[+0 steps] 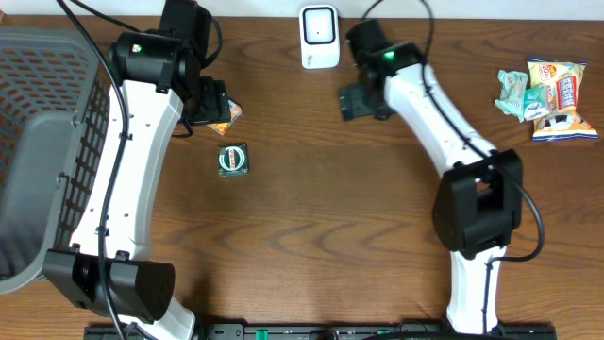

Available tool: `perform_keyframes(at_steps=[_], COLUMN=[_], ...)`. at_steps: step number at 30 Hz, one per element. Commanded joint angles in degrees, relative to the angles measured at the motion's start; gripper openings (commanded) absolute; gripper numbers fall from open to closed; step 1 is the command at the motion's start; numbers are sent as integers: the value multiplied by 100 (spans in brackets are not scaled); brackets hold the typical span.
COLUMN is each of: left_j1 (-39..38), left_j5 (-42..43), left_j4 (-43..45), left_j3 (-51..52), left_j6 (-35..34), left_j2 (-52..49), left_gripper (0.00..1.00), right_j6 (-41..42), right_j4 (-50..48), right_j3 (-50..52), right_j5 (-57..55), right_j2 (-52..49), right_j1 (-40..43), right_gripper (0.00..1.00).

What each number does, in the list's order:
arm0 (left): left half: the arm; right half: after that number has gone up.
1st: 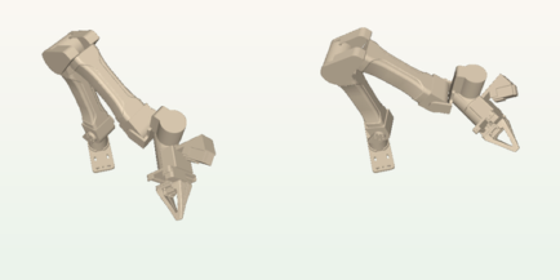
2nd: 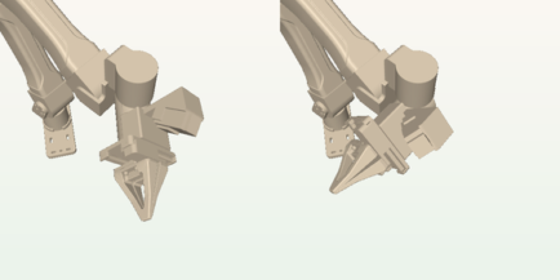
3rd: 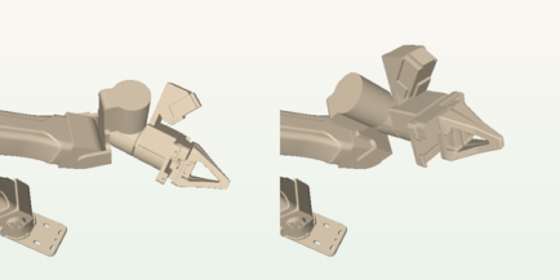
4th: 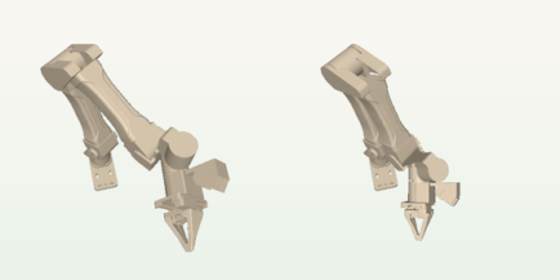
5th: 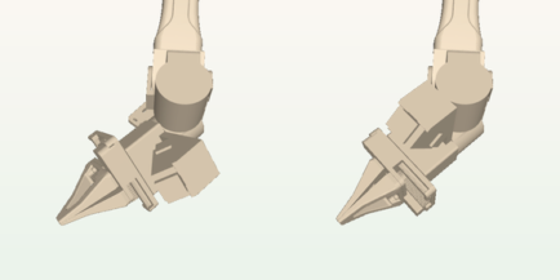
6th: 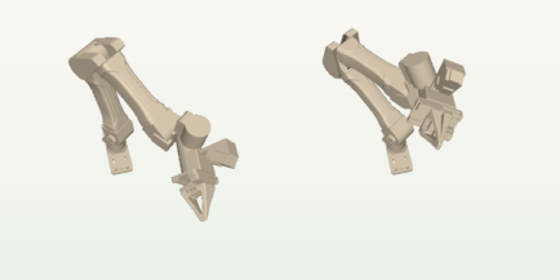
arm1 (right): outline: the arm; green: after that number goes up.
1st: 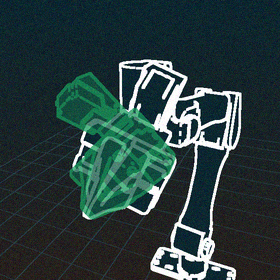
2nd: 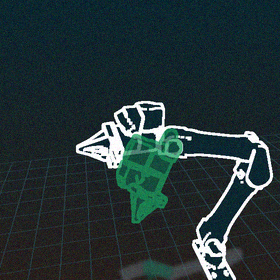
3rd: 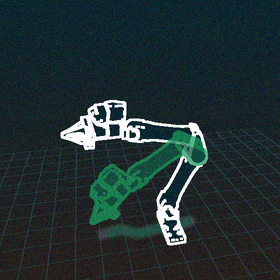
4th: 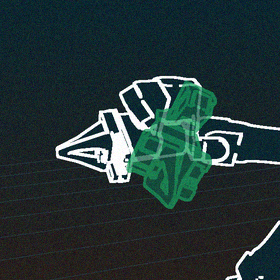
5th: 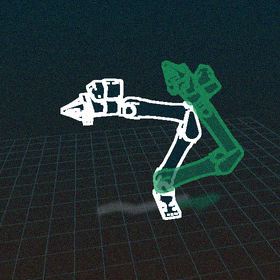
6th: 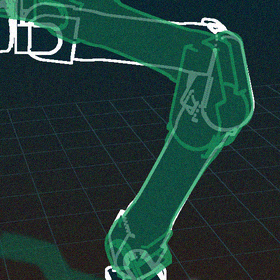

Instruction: Scan the item barcode

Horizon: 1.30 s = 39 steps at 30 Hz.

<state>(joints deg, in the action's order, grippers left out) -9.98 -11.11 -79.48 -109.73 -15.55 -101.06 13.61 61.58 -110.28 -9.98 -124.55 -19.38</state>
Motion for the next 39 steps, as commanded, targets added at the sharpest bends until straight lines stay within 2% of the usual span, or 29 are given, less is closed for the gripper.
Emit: perform_keyframes(at_steps=[1, 9, 16, 22, 27, 29, 32, 36, 39], left_j1=[2, 2, 2, 2, -59, -157, -223, -205, -195], left_j5=[-98, -98, 140, 1093, 2673, 2540, 1816, 813, 745], left_j4=[-15, -17, 291, 317, 577, 584, 549, 542, 833], left_j3=[2, 2, 4, 4, 90, 214, 533, 1134, 1596], left_j6=[52, 52, 26, 26, 33, 35, -63, -852, -986], left_j2=[-42, -42, -42, -42, -81, -157, -197, -203, -203], left_gripper=[98, 98, 98, 98, 98, 98, 98, 98, 98], right_j6=[28, 4, 9, 7, 7, 7, 7, 7, 7], right_j4=[164, 787, 817, 804, 804, 804, 804, 804, 807], right_j3=[28, 28, 28, 28, 28, 28, 28, 28, 28], right_j5=[-103, -127, -120, -125, -125, -125, -125, -125, -125], right_j2=[68, 68, 68, 68, 68, 68, 68, 68, 68], right_j1=[424, 1172, 1788, 1991, 1998, 1993, 1993, 1993, 1993], right_gripper=[99, 99, 99, 99, 99, 99, 99, 99, 99])
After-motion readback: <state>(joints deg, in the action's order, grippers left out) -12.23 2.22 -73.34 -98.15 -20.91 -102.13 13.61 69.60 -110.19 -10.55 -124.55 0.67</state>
